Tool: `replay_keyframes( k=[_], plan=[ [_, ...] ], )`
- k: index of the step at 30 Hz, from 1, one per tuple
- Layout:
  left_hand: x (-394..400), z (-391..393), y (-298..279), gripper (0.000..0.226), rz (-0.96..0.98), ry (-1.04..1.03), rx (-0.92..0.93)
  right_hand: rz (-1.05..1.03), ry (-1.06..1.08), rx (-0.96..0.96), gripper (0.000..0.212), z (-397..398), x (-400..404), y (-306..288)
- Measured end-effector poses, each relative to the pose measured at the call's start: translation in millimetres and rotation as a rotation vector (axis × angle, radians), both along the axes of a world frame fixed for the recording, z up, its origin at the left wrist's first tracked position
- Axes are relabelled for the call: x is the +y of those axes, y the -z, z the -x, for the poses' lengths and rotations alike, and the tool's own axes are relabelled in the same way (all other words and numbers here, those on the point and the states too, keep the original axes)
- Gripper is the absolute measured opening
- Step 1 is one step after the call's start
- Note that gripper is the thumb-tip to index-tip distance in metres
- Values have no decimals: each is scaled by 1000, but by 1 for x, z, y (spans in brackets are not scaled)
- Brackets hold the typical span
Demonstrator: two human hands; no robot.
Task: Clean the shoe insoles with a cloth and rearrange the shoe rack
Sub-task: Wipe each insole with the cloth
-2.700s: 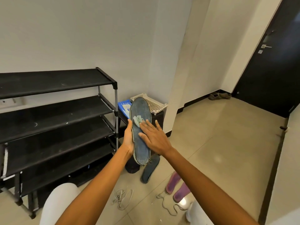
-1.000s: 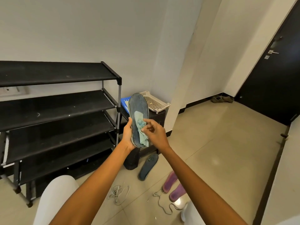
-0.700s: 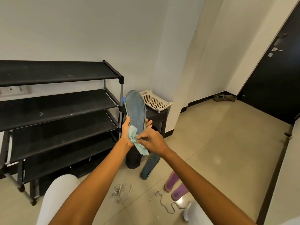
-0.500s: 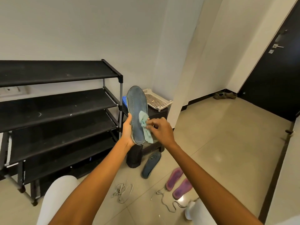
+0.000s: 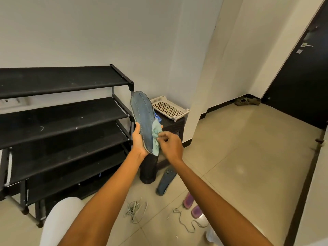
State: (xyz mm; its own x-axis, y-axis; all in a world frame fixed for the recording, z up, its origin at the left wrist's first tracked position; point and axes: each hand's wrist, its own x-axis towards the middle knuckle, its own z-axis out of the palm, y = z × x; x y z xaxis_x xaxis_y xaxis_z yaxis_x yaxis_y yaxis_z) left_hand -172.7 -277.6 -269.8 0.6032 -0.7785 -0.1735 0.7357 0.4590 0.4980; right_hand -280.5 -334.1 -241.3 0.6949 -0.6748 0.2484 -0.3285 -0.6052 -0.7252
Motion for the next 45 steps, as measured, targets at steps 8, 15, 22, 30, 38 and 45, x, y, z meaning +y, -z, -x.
replay_keyframes(
  k=[8, 15, 22, 30, 38, 45],
  plan=[
    [-6, -4, 6, 74, 51, -32, 50, -16, -196, -60, 14, 3, 19, 20],
    [-26, 10, 1, 76, -59, 59, 9, 212, -48, 66, 22, -13, -27, 11],
    [-50, 3, 19, 77, -165, 86, 45, -27, -227, -191, 14, 16, -38, 44],
    [-104, 9, 60, 56, -446, 190, -104, -586, 51, -189, 10, 9, -98, 85],
    [-171, 12, 167, 17, -986, 267, -881, -680, 362, -113, 9, 15, -151, 213],
    [-229, 20, 337, 17, -1239, 346, -885, -747, 577, 18, 12, 17, -212, 372]
  ],
)
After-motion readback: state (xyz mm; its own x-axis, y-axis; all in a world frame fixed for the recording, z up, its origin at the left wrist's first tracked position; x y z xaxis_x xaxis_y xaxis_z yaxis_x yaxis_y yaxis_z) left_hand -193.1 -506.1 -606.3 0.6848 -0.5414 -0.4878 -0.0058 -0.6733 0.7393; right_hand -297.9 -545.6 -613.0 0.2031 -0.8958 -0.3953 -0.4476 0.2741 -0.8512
